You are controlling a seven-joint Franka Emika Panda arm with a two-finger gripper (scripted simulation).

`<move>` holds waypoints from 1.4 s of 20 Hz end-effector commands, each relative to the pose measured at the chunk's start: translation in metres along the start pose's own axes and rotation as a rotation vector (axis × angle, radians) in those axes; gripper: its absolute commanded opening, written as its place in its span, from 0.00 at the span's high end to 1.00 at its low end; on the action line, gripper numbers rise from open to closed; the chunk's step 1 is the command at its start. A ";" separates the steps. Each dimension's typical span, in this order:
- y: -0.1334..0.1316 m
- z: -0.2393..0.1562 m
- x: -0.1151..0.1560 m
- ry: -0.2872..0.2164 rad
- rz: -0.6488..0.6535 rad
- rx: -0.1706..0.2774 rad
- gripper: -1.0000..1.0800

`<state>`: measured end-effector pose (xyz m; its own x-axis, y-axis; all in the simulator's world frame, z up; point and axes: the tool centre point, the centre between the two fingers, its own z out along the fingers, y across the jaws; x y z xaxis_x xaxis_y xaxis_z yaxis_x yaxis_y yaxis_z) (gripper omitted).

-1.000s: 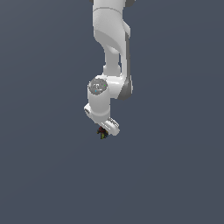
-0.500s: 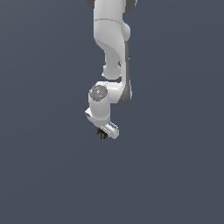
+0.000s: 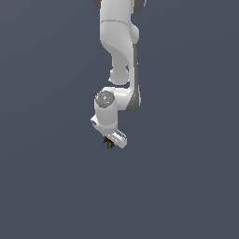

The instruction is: Pick up the object and move it to a goal position.

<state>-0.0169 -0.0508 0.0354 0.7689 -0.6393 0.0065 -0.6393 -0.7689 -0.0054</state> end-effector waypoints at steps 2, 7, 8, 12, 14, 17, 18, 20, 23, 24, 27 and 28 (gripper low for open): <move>-0.001 0.001 -0.001 -0.001 0.000 0.000 1.00; -0.013 0.000 -0.008 -0.001 0.000 0.000 1.00; -0.017 0.000 -0.011 -0.001 0.000 -0.001 1.00; -0.042 -0.002 -0.026 -0.002 0.000 -0.002 1.00; -0.058 -0.003 -0.036 -0.003 0.000 -0.003 1.00; -0.083 -0.004 -0.051 -0.004 0.000 -0.004 1.00; -0.090 -0.005 -0.055 -0.005 0.000 -0.004 1.00; -0.103 -0.006 -0.061 -0.005 0.000 -0.005 1.00; -0.116 -0.007 -0.068 -0.006 0.000 -0.005 1.00; -0.119 -0.007 -0.070 -0.006 0.000 -0.005 1.00; -0.123 -0.007 -0.071 -0.006 0.000 -0.005 1.00; -0.124 -0.007 -0.072 -0.006 0.000 -0.005 1.00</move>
